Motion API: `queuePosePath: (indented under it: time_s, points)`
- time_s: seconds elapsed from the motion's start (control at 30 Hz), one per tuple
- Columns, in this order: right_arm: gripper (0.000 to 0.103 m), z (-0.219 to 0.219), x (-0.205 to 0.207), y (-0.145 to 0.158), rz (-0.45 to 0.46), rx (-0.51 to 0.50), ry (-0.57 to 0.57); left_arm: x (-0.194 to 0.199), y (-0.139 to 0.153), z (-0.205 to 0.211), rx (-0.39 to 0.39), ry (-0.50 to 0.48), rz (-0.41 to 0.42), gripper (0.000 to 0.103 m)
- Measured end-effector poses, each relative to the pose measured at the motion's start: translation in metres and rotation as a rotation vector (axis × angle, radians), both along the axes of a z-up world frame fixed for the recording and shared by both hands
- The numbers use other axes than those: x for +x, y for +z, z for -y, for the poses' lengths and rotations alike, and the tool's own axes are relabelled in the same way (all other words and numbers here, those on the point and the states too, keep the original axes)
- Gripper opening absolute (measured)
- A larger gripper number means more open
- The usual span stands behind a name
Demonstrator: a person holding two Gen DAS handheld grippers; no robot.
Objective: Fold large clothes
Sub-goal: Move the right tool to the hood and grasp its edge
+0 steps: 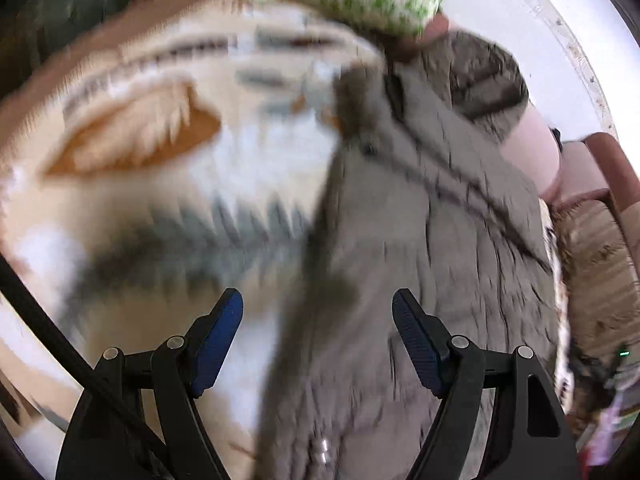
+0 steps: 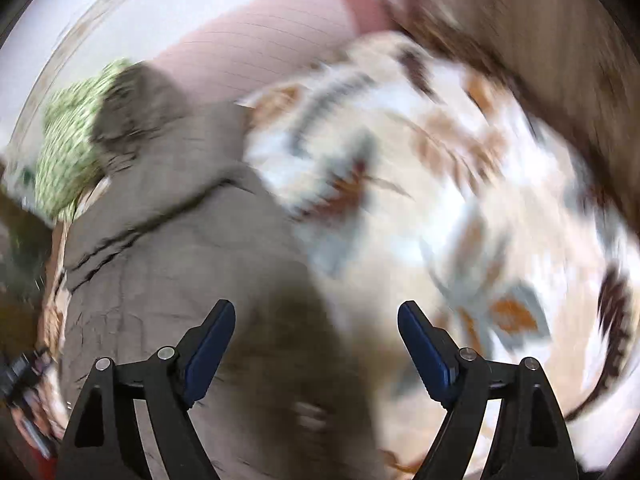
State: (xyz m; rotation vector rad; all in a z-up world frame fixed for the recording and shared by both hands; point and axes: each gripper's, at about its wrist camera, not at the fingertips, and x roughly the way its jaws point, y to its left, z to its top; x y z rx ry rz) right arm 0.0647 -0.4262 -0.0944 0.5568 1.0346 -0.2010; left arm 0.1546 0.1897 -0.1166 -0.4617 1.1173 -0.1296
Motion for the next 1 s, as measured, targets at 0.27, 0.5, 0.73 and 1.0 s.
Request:
queuePosePath:
  time_s: [0.27, 0.5, 0.73, 1.0]
  points:
    - [0.087, -0.001, -0.023, -0.069, 0.001, 0.433, 0.030, -0.040, -0.031, 0.017, -0.254, -0.085, -0.031, 0.076]
    - [0.084, -0.045, -0.041, -0.050, 0.065, 0.545, 0.169, -0.091, -0.035, 0.024, -0.428, -0.162, 0.011, 0.076]
    - [0.083, -0.051, -0.067, -0.025, 0.088, 0.403, 0.123, -0.124, -0.012, 0.035, -0.258, -0.132, 0.041, 0.076]
    - [0.083, -0.065, -0.051, 0.058, 0.220, 0.174, 0.195, -0.109, 0.072, 0.052, 0.070, -0.100, 0.223, 0.076]
